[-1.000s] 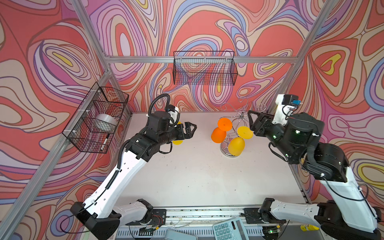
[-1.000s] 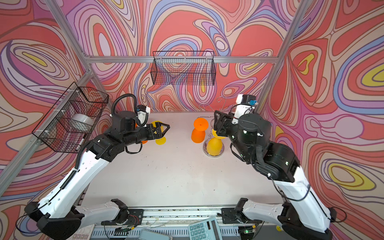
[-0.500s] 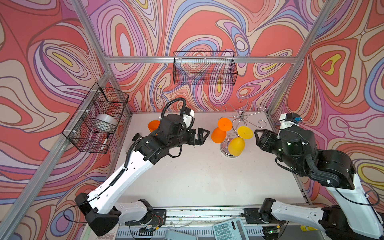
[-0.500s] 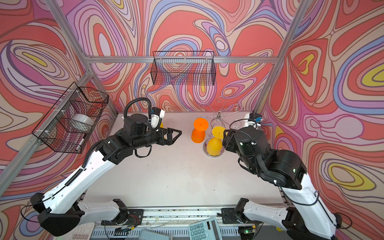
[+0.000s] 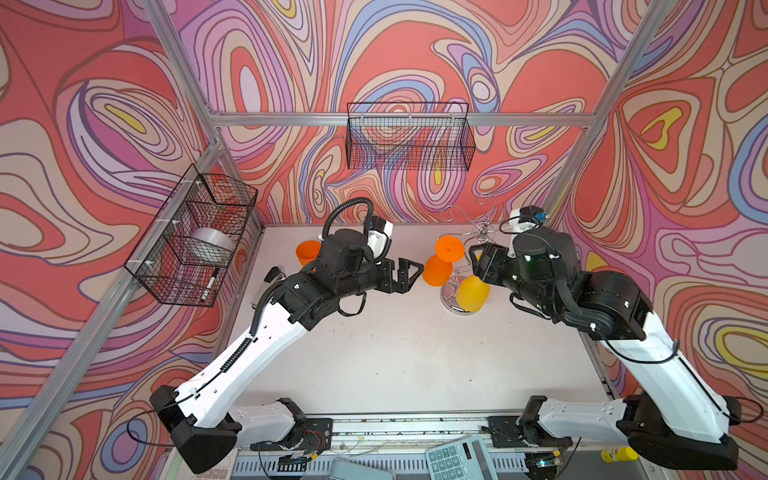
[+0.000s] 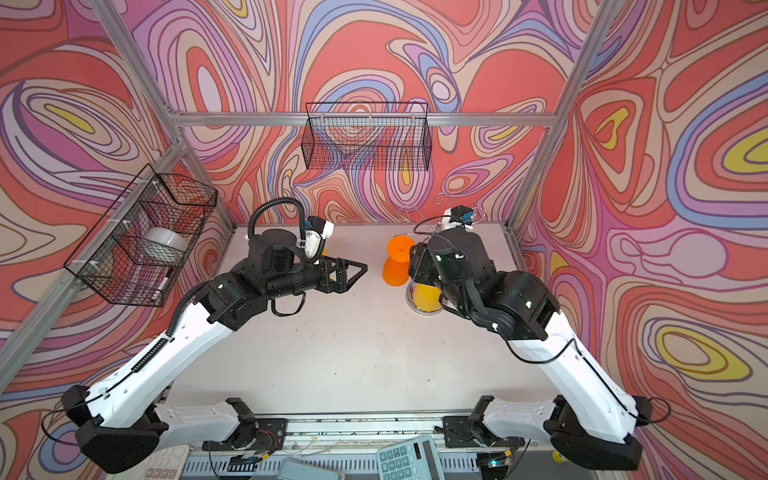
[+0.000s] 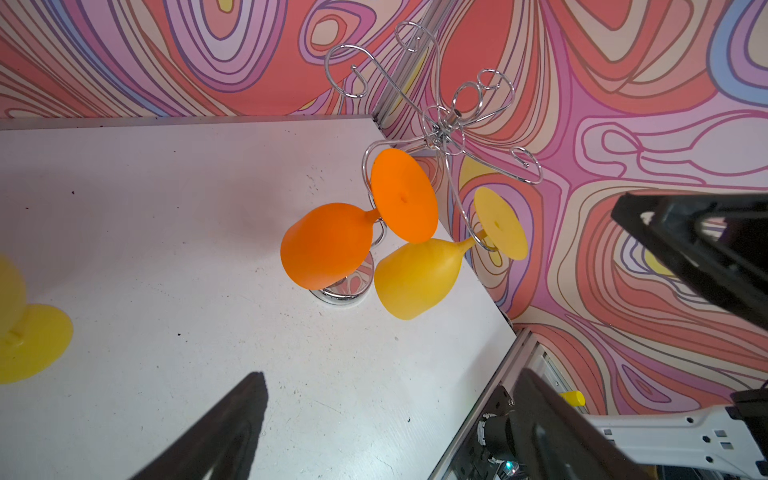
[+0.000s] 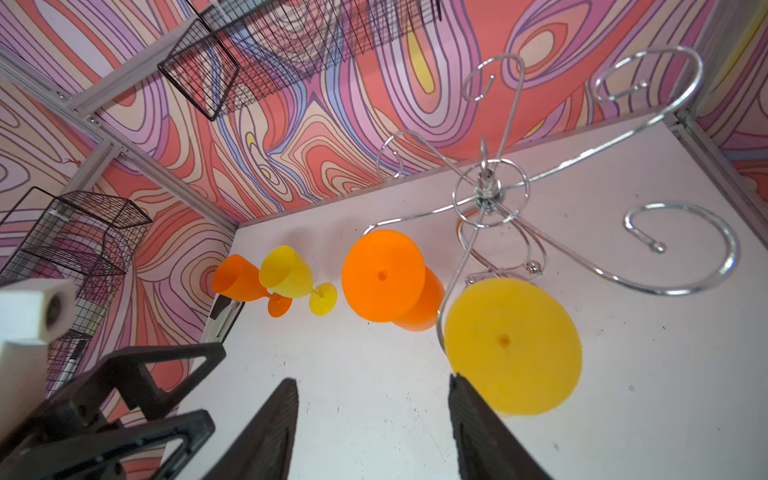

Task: Take the wine glass off the wine glass rack
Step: 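Move the left gripper toward the chrome rack while the right gripper draws back, then swing the right arm around to approach the rack from its far side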

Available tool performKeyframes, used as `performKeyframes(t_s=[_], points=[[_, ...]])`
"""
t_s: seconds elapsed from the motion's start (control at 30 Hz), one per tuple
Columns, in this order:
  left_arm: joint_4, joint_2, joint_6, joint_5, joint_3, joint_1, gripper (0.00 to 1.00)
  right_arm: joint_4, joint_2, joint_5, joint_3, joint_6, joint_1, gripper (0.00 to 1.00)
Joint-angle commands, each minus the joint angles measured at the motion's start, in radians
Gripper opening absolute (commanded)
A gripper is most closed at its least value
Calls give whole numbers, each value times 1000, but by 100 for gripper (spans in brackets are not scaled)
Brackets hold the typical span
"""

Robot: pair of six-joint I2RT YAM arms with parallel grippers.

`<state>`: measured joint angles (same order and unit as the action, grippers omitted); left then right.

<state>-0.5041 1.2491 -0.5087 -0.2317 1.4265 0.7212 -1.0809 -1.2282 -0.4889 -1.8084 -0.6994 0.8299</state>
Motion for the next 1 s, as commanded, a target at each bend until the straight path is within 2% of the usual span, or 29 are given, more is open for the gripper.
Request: performKeyframes(t_s=[0.0, 0.1, 0.23, 0.43, 0.73, 0.97], points=[[29, -29, 7, -21, -20, 4, 93, 135, -31, 30, -60, 109, -7, 60], [28, -42, 9, -21, -24, 4, 93, 199, -94, 26, -123, 193, -23, 60], [23, -61, 14, -14, -31, 4, 93, 224, -194, 156, -232, 240, -141, 60], [8, -77, 21, -5, -29, 4, 93, 245, -276, 219, -306, 294, -264, 60], [20, -59, 13, -26, -24, 4, 93, 217, -177, 323, -283, 308, -508, 61], [40, -45, -4, -55, -20, 4, 93, 159, -108, 346, -221, 311, -636, 62]])
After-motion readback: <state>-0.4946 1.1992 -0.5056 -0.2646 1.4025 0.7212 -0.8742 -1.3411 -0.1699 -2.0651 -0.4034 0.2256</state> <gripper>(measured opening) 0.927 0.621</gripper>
